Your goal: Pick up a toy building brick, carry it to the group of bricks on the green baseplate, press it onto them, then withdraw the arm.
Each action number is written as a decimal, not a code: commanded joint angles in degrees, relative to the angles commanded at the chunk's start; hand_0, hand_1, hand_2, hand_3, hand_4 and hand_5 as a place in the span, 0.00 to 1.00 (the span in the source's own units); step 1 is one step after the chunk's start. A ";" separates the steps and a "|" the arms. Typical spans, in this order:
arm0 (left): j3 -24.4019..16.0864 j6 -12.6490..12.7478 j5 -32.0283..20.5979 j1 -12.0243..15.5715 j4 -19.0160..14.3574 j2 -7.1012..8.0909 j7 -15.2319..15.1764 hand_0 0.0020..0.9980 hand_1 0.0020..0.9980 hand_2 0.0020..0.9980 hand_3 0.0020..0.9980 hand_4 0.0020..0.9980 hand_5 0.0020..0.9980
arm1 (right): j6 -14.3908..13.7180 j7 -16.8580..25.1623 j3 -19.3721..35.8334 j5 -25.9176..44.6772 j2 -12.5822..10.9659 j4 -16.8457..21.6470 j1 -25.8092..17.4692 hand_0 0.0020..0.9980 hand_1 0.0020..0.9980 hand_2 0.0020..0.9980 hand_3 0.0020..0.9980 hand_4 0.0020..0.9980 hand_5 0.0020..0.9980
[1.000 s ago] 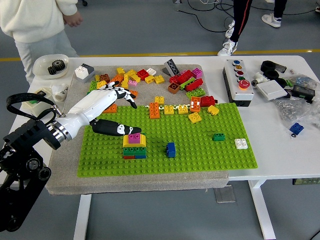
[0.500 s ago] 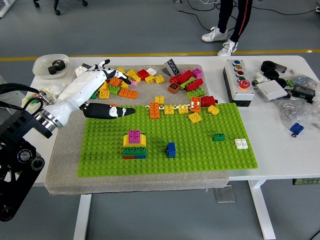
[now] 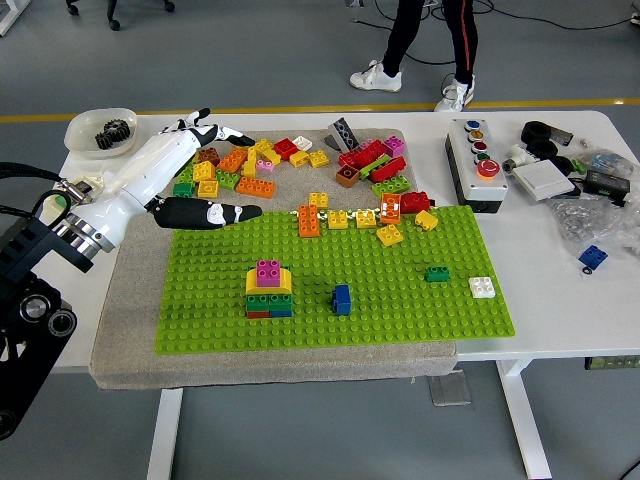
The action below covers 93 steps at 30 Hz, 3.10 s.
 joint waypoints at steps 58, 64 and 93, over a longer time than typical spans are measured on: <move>-0.70 -2.08 -3.06 -4.19 1.94 -1.48 1.33 0.80 0.66 0.76 0.83 1.00 0.47 | -0.06 -0.48 -0.65 0.00 0.75 0.00 0.19 0.75 0.65 0.73 0.62 0.88 0.46; -0.95 -1.97 -3.11 -4.07 1.89 -1.37 1.38 0.80 0.65 0.76 0.83 1.00 0.45 | 0.01 -0.46 -0.80 0.00 0.74 0.00 0.23 0.75 0.65 0.73 0.62 0.88 0.46; -1.15 -1.52 -1.66 -3.93 2.17 -0.82 0.23 0.91 0.80 0.82 0.85 1.00 0.39 | 0.11 -0.33 -1.82 0.00 0.67 0.00 0.50 0.75 0.65 0.73 0.62 0.88 0.47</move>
